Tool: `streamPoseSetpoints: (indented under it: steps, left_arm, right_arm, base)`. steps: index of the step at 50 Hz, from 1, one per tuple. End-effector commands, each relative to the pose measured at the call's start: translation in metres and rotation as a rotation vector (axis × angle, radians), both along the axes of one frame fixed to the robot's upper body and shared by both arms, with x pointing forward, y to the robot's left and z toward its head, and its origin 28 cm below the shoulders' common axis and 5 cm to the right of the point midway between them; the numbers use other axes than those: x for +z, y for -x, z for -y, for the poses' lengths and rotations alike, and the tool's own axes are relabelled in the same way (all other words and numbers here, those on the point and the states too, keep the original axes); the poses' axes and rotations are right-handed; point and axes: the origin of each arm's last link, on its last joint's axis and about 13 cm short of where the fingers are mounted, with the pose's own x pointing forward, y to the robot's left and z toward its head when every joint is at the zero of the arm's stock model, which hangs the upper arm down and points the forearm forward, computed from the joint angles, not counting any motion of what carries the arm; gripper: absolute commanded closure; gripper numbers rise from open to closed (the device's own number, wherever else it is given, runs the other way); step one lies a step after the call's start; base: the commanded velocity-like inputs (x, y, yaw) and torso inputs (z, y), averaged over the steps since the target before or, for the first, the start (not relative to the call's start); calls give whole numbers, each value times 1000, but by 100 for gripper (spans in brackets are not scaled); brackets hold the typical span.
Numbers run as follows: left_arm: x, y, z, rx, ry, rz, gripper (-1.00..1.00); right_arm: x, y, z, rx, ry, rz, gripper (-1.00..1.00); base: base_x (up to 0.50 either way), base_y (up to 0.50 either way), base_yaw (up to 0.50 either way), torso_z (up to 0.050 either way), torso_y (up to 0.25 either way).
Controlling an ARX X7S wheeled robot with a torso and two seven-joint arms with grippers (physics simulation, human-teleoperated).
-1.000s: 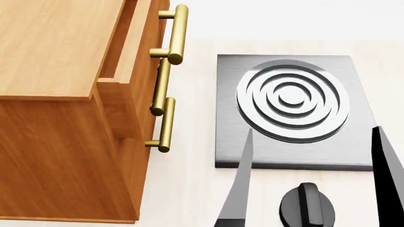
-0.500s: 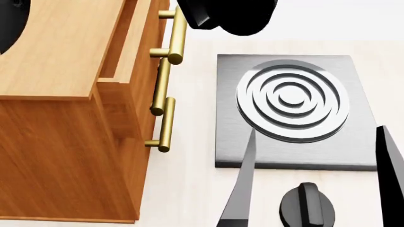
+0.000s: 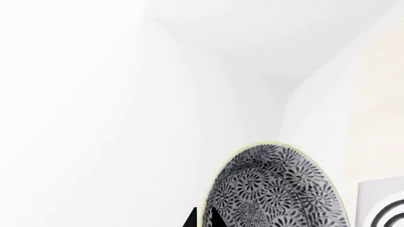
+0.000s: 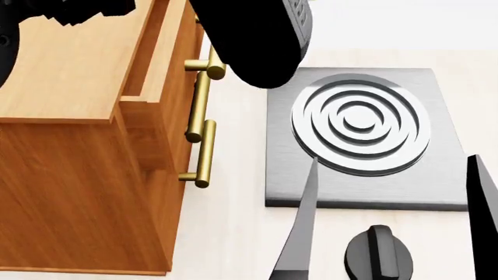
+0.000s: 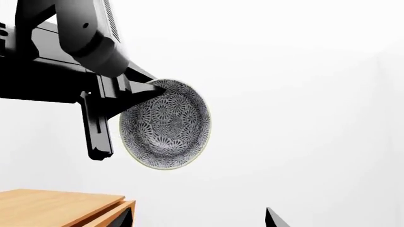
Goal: Pick the akita bowl on the wooden cabinet and place it on the plate.
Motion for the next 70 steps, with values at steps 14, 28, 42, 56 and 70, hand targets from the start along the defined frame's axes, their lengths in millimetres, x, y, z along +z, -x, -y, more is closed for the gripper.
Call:
streamPoseSetpoints:
  steps: [14, 28, 42, 56, 70]
  left_arm:
    - [-13, 1, -11, -26, -35, -22, 100]
    - [-18, 9, -13, -98, -58, -51, 100]
    - [-27, 12, -17, -124, -114, -85, 100]
    - [-30, 14, -21, -132, -129, -101, 100]
    - [-31, 16, -26, -135, -111, -97, 100]
  right_arm:
    - [0, 0, -1, 9, 3, -4, -100]
    - [0, 0, 0, 4, 4, -2, -100]
    - [0, 0, 0, 4, 6, 0, -100]
    - [3, -2, -1, -4, 0, -9, -100]
    - [19, -10, -8, 52, 52, -20, -100]
  base:
    - [0, 0, 0, 0, 0]
    - [0, 0, 0, 0, 1]
    - [0, 0, 0, 0, 0]
    - [0, 0, 0, 0, 1]
    - [0, 0, 0, 1, 0]
